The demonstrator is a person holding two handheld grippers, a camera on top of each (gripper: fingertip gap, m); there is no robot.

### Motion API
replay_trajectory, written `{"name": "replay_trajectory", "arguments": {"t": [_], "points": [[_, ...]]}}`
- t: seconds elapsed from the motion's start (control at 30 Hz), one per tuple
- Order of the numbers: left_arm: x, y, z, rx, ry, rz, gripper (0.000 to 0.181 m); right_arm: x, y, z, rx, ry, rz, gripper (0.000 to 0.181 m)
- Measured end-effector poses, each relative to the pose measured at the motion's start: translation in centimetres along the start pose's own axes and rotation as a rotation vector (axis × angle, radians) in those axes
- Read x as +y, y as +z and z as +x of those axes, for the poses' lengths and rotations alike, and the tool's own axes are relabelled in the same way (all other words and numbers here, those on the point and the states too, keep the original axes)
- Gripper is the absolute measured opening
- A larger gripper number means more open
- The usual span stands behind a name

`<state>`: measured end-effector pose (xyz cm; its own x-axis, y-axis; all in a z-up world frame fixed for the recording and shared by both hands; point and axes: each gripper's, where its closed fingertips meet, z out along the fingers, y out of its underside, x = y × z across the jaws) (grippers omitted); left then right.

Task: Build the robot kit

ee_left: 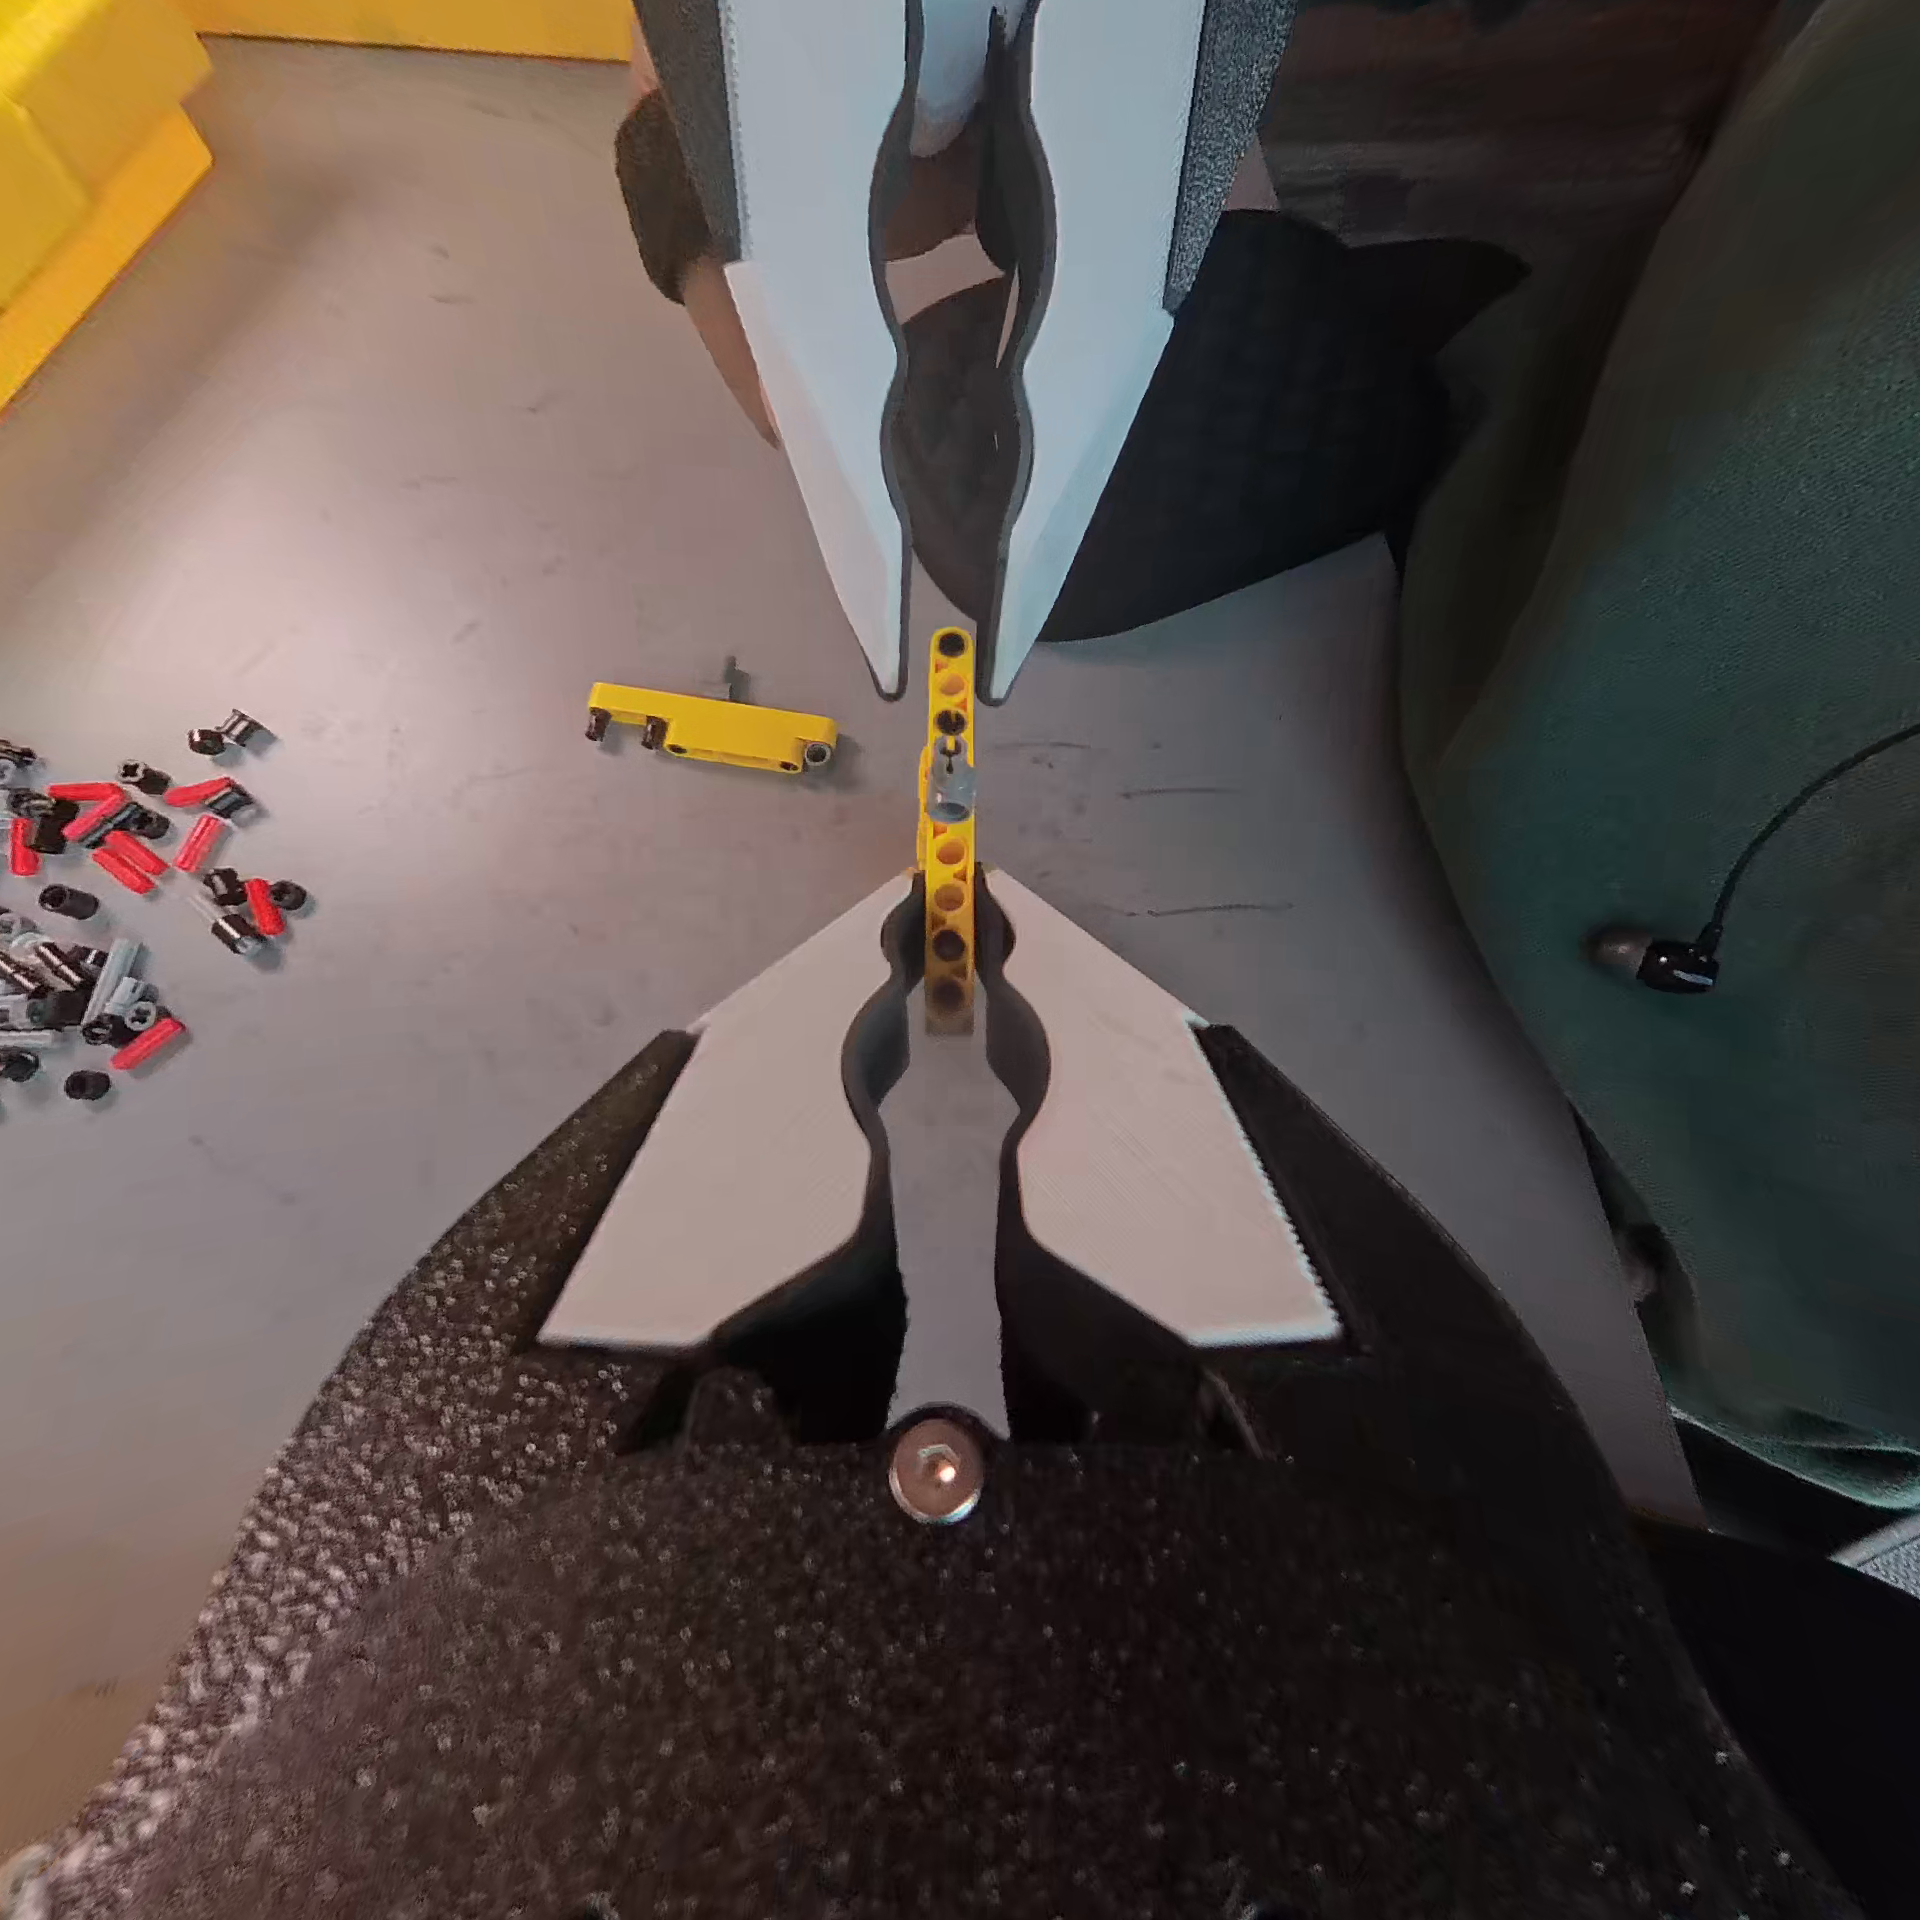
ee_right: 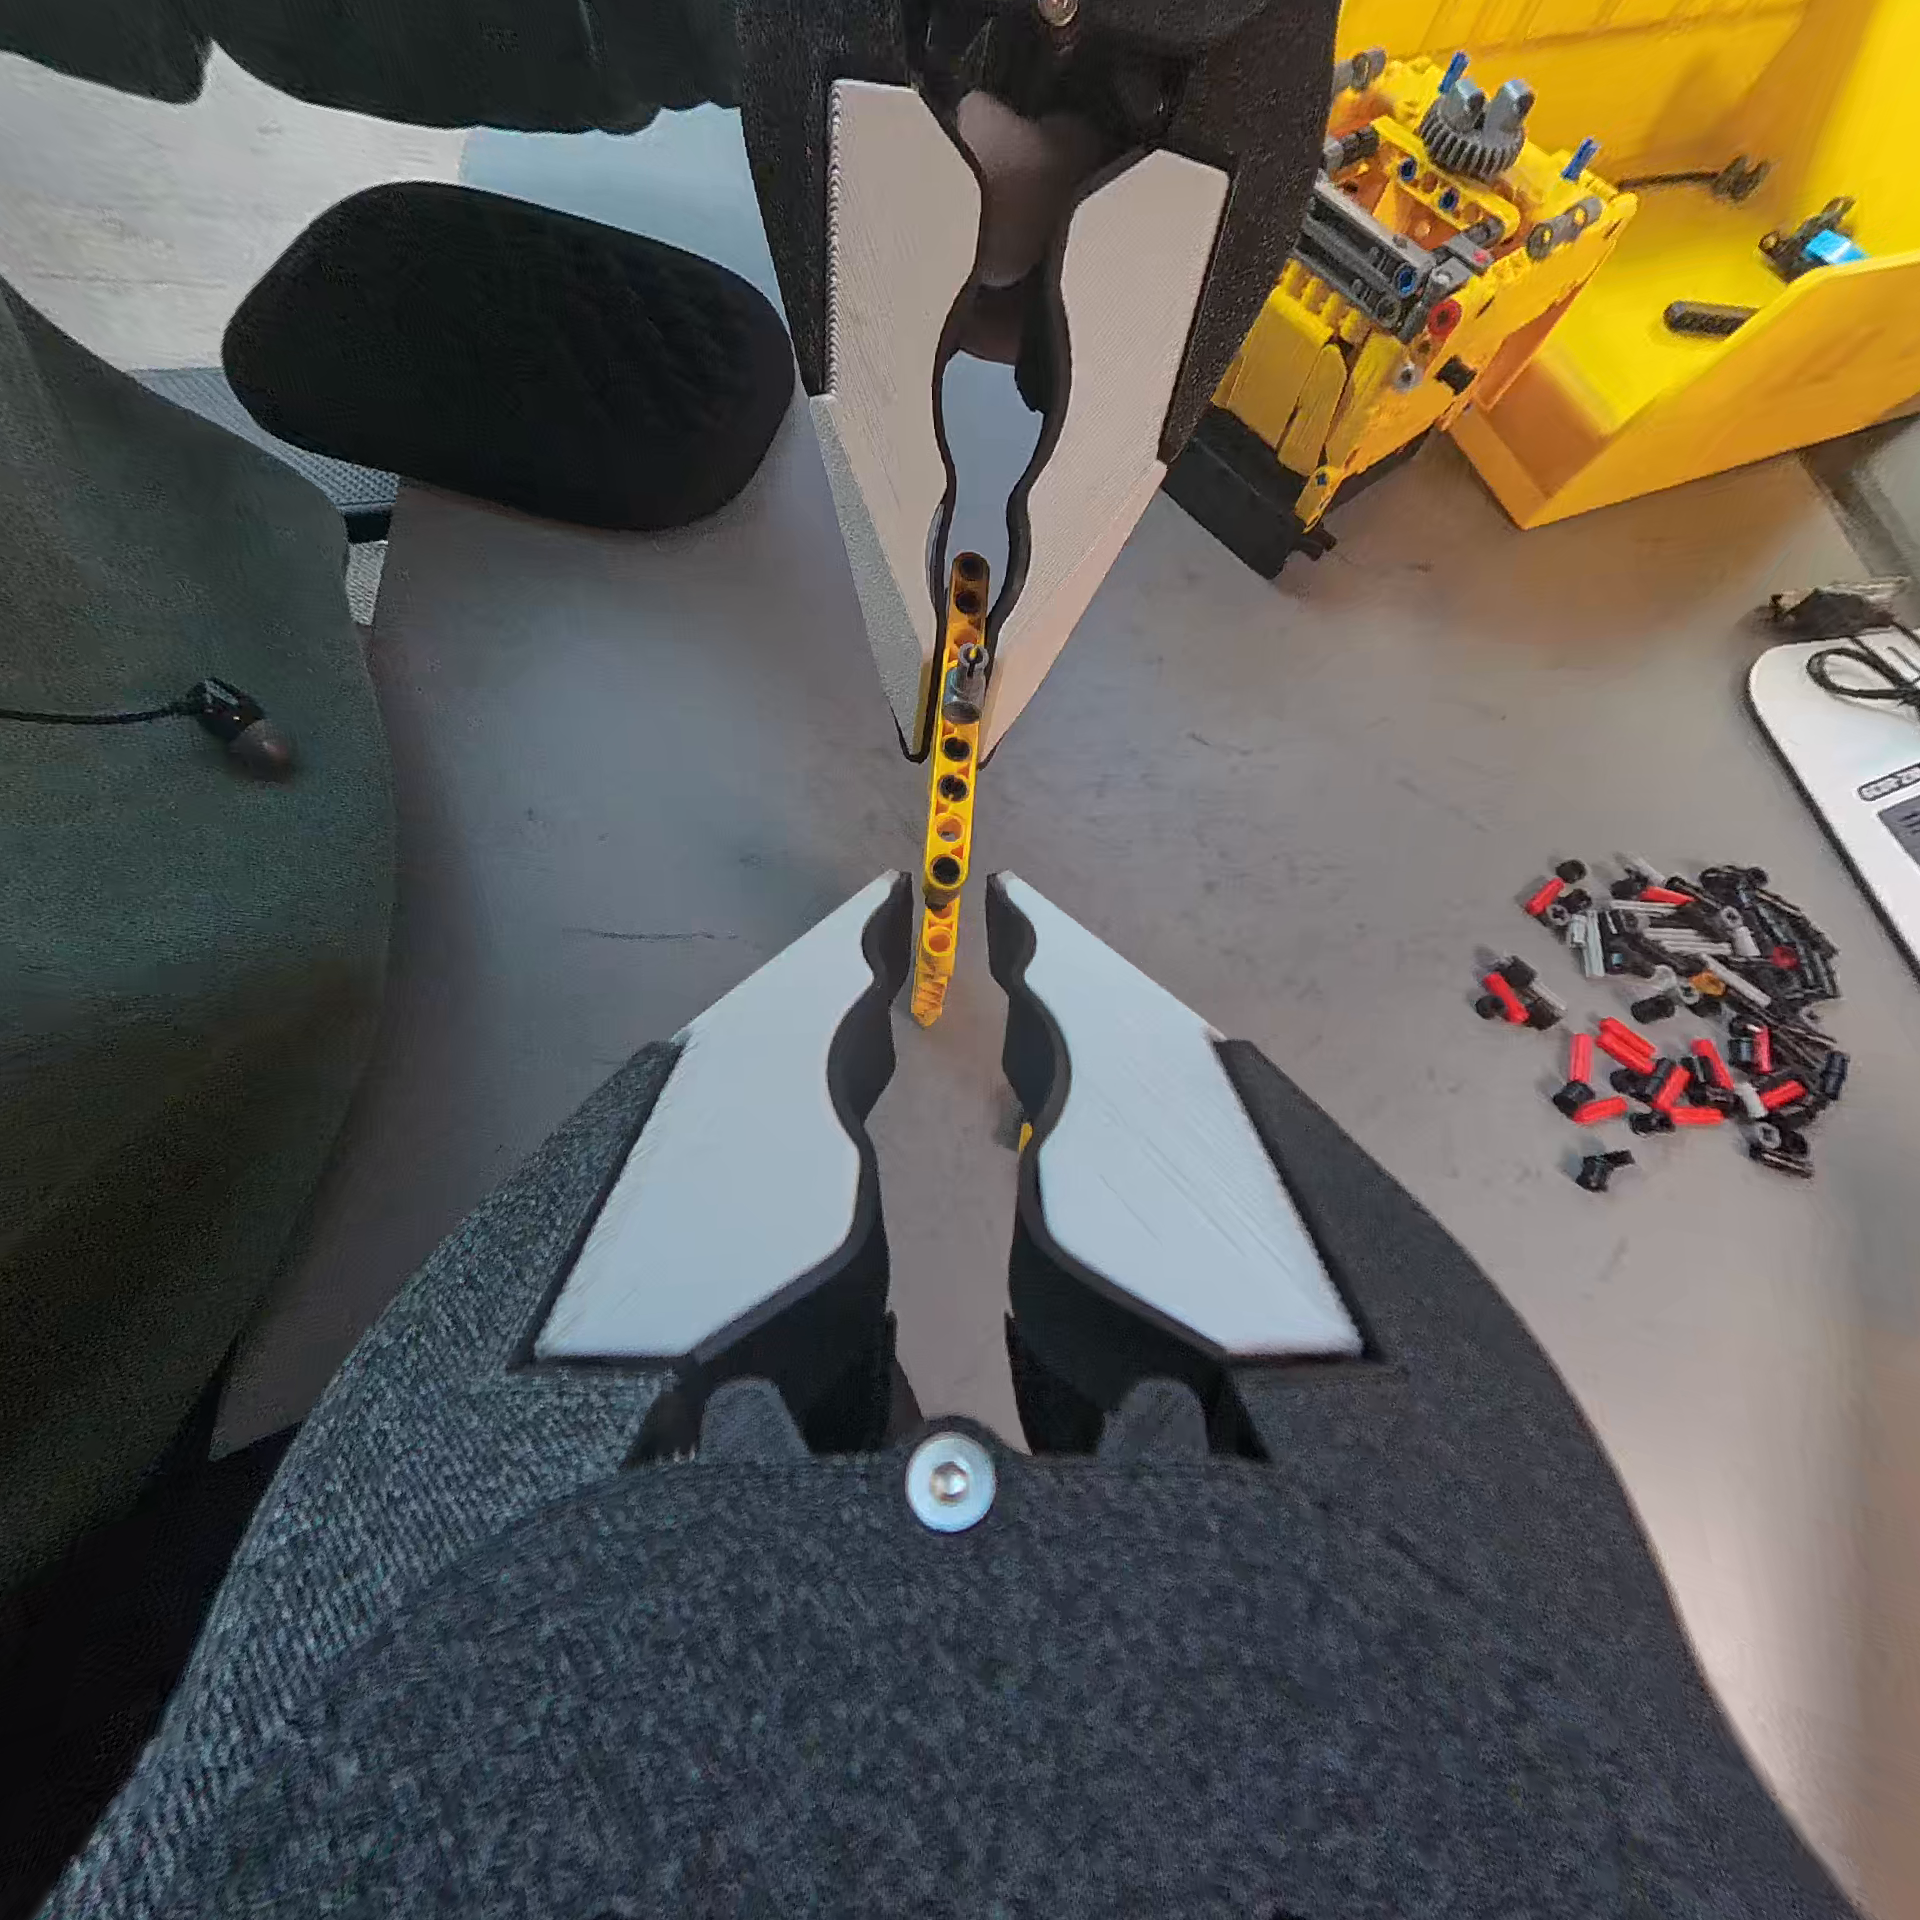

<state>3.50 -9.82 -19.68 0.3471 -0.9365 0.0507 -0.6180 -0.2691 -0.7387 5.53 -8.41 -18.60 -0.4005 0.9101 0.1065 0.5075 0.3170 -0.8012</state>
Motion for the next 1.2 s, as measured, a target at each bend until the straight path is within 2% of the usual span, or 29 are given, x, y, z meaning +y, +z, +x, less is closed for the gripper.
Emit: {"name": "replay_trajectory", "arguments": {"t": [0.27,0.53,0.9,1.2], "points": [[0.7,1.0,-0.6,0.032,-0.018,0.006,0.007,0.8,0.8,0.2,-0.049,0.092,0.016,0.007],[1.5,1.5,-0.3,-0.011,0.001,0.000,0.007,1.0,1.1,0.0,-0.038,0.071,-0.022,0.011],[1.6,1.6,-0.4,-0.045,0.021,0.008,0.007,1.2,2.1,-0.1,-0.054,0.039,-0.157,0.010],[2.0,1.6,-0.5,-0.054,0.028,0.006,0.007,1.2,2.4,-0.1,-0.059,0.039,-0.185,0.008]]}}
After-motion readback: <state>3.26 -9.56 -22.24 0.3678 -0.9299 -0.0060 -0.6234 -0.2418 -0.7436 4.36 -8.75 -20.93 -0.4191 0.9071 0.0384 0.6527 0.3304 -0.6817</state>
